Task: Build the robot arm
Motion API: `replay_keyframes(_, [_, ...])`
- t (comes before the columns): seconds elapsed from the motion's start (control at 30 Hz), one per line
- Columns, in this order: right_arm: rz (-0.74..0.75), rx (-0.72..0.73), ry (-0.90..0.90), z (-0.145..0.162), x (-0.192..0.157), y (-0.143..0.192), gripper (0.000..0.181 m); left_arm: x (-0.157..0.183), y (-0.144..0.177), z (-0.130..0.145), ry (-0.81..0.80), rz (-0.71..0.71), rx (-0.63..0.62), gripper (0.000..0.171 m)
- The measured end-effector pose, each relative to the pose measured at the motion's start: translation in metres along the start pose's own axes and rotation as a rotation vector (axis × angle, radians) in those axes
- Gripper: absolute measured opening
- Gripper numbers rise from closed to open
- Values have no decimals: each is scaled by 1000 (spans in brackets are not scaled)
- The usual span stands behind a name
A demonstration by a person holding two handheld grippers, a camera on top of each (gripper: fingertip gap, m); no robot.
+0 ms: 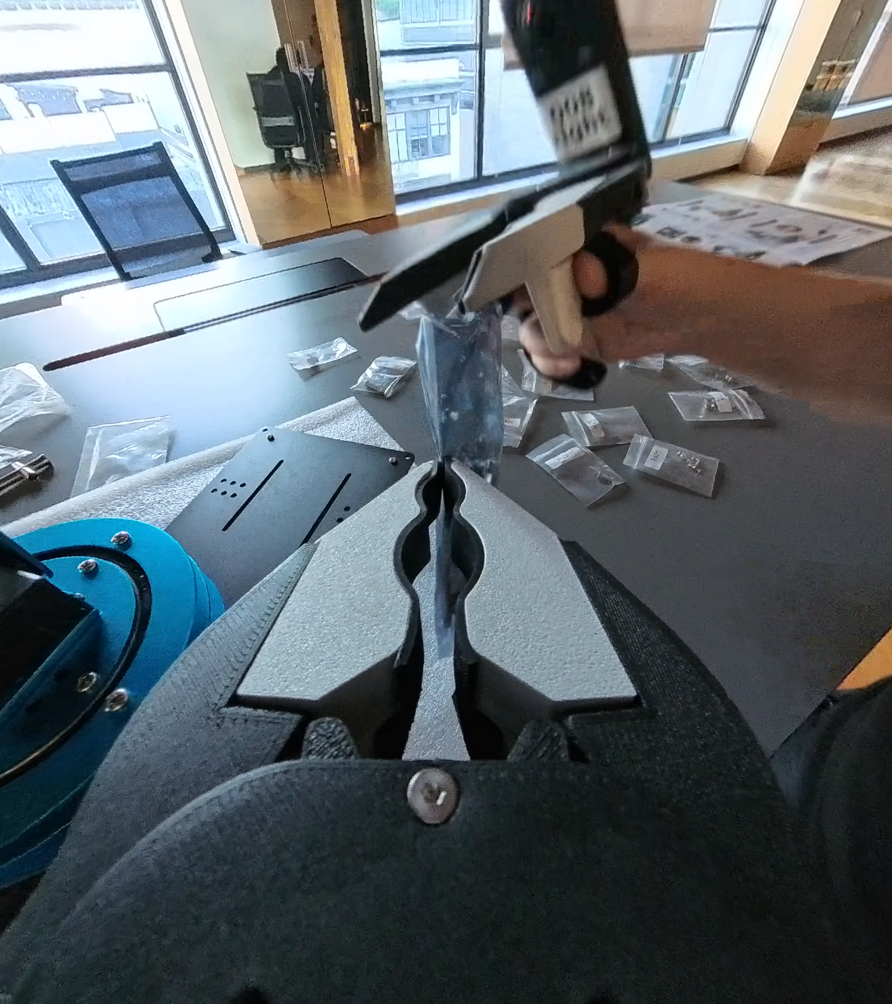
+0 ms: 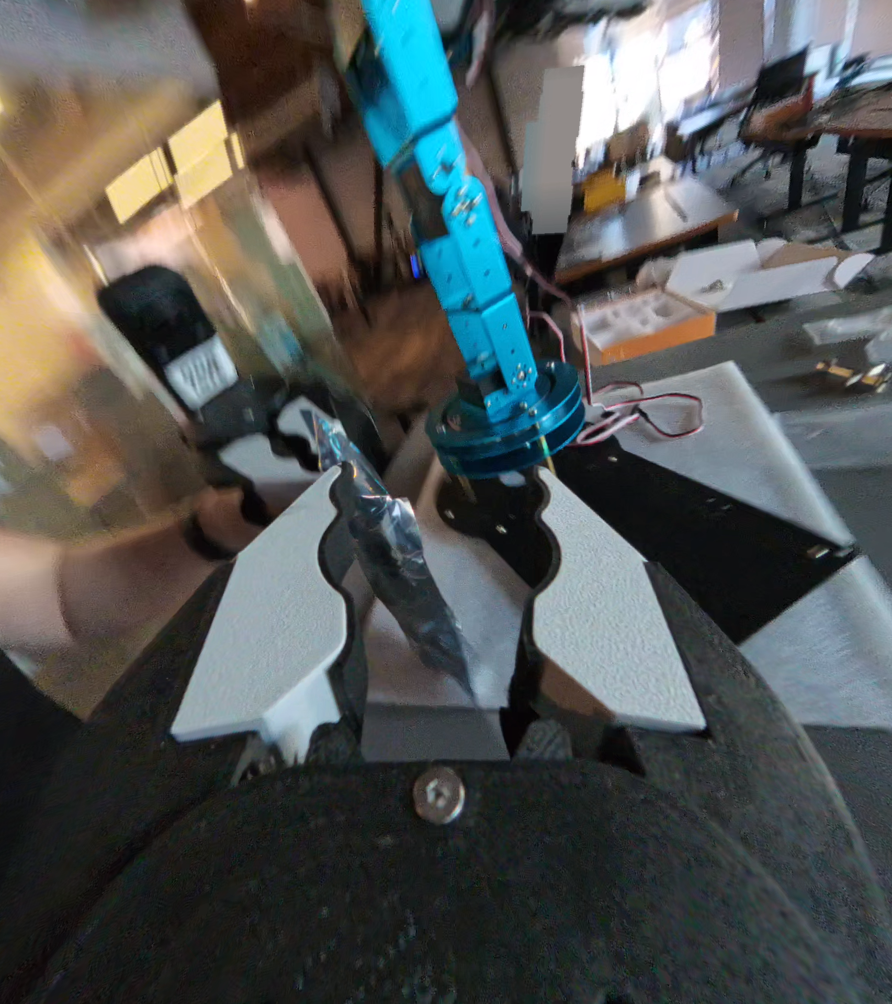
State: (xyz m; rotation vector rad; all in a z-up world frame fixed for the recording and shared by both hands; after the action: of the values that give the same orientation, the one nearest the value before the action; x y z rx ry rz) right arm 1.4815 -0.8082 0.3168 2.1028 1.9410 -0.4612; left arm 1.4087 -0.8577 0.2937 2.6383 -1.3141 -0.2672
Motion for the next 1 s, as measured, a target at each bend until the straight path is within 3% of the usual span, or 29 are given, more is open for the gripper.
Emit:
replay_keyframes(0.1, [-94, 234, -223, 6, 0, 8, 63, 5, -3, -2, -5, -8, 29, 0])
replay_keyframes(0.23, [-171, 467, -223, -5, -15, 35, 62, -1, -2, -1, 70, -21, -5, 0])
replay_keyframes(0.27, [-160, 459, -174, -5, -22, 36, 60, -1, -2, 0, 71, -26, -13, 0])
replay_keyframes(0.4, [170, 125, 298, 20, -31, 19, 60, -3, -1, 0, 79, -31, -40, 0])
replay_keyframes(0.43, [210, 133, 325, 19, -28, 20, 59, -4, -1, -1, 89, -26, -42, 0])
replay_keyframes(0.5, [172, 169, 171, 24, -18, 19, 53, -5, -1, -1, 93, -31, -46, 0])
replay_keyframes(0.57, [53, 173, -32, 33, -13, 16, 21, -4, -1, -3, 83, -30, -40, 0])
replay_keyframes(0.63, [38, 238, -105, 29, -7, 17, 26, -2, 0, -7, 92, -16, -19, 0])
replay_keyframes(0.83, [6, 91, -91, 41, -10, 7, 0, -9, -1, -1, 159, -7, -39, 0])
replay_keyframes(1.0, [85, -18, -16, 46, -9, -7, 0, 2, -8, 1, 111, 15, -79, 0])
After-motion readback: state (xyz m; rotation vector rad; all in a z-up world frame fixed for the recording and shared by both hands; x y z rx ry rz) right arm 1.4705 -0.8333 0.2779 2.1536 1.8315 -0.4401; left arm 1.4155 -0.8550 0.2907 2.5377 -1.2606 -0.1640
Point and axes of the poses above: each gripper's, where its closed fingertips meet, y back along the fingers, z out of its underside, x = y × z across the jaws, the point moved 2 cm from there along y, back along the fingers, and after that the axes turned 10 degrees about -z, right-handed, at the moved point
